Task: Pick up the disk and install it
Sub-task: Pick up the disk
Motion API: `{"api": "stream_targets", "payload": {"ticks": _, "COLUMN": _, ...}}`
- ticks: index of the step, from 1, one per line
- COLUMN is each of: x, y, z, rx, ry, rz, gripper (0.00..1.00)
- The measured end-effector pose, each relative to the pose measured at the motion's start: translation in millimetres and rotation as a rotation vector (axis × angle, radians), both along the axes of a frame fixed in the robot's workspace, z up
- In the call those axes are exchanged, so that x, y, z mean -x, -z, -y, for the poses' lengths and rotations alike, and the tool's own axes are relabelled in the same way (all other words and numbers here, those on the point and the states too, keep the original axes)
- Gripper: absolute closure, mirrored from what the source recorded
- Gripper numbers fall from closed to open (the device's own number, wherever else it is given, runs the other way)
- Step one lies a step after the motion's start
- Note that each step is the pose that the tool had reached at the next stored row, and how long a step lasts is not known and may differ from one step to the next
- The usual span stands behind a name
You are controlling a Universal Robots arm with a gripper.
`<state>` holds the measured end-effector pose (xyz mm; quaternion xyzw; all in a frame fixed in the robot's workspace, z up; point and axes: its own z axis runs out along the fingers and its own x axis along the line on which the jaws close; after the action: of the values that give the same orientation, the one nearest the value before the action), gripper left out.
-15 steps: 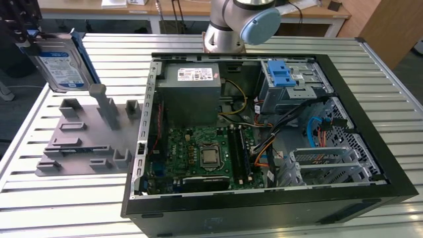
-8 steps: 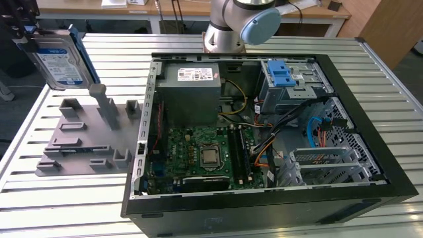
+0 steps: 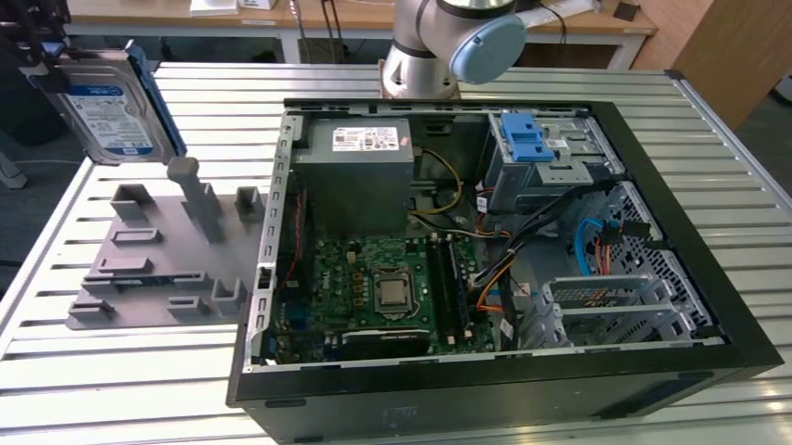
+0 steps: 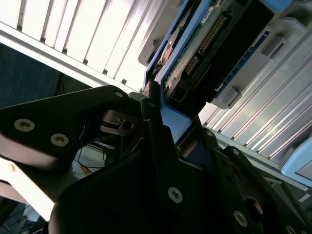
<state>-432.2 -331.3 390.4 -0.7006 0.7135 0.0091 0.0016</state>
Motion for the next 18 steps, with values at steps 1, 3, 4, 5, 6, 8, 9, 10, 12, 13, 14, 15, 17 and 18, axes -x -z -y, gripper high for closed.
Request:
{"api": "stream_targets", "payload": {"ticks": 1, "x": 0.0, "y": -1.4, "z": 0.0, "rx": 0.0000, "ry": 0.000, "rz": 0.0000, "gripper": 0.64}}
{"api": "stream_targets", "payload": {"ticks": 3, "x": 0.0, "y": -4.4, "z": 0.0, "rx": 0.0000, "ry": 0.000, "rz": 0.0001, "gripper": 0.64}}
{"api": "stream_targets", "payload": {"ticks": 4, "x": 0.0, "y": -5.9, "z": 0.0, "rx": 0.0000, "ry": 0.000, "rz": 0.0000, "gripper": 0.64}}
{"api": "stream_targets", "payload": {"ticks": 5, "x": 0.0, "y": -7.3, "z": 0.0, "rx": 0.0000, "ry": 0.000, "rz": 0.0000, "gripper": 0.64}}
{"api": "stream_targets", "payload": {"ticks": 6, "x": 0.0, "y": -8.6, "z": 0.0, "rx": 0.0000, "ry": 0.000, "rz": 0.0000, "gripper": 0.64}}
{"api": "stream_targets", "payload": {"ticks": 8, "x": 0.0, "y": -11.7, "z": 0.0, "rx": 0.0000, "ry": 0.000, "rz": 0.0000, "gripper": 0.64}}
{"api": "stream_targets", "payload": {"ticks": 9, "x": 0.0, "y": -13.3, "z": 0.0, "rx": 0.0000, "ry": 0.000, "rz": 0.0000, "gripper": 0.64}}
{"api": "stream_targets", "payload": {"ticks": 10, "x": 0.0, "y": -15.2, "z": 0.0, "rx": 0.0000, "ry": 0.000, "rz": 0.0001, "gripper": 0.64}}
{"api": "stream_targets", "payload": {"ticks": 12, "x": 0.0, "y": -19.7, "z": 0.0, "rx": 0.0000, "ry": 0.000, "rz": 0.0001, "gripper": 0.64}}
{"api": "stream_targets", "payload": {"ticks": 13, "x": 0.0, "y": -22.3, "z": 0.0, "rx": 0.0000, "ry": 0.000, "rz": 0.0000, "gripper": 0.64}}
{"api": "stream_targets", "payload": {"ticks": 14, "x": 0.0, "y": -24.9, "z": 0.0, "rx": 0.0000, "ry": 0.000, "rz": 0.0001, "gripper": 0.64}}
{"api": "stream_targets", "payload": {"ticks": 15, "x": 0.0, "y": -27.3, "z": 0.0, "rx": 0.0000, "ry": 0.000, "rz": 0.0001, "gripper": 0.64}}
{"api": "stream_targets", "payload": {"ticks": 17, "x": 0.0, "y": -32.2, "z": 0.0, "rx": 0.0000, "ry": 0.000, "rz": 0.0001, "gripper": 0.64}}
{"api": "stream_targets", "payload": {"ticks": 18, "x": 0.0, "y": -34.8, "z": 0.0, "rx": -0.0003, "ry": 0.000, "rz": 0.0000, "gripper": 0.64}}
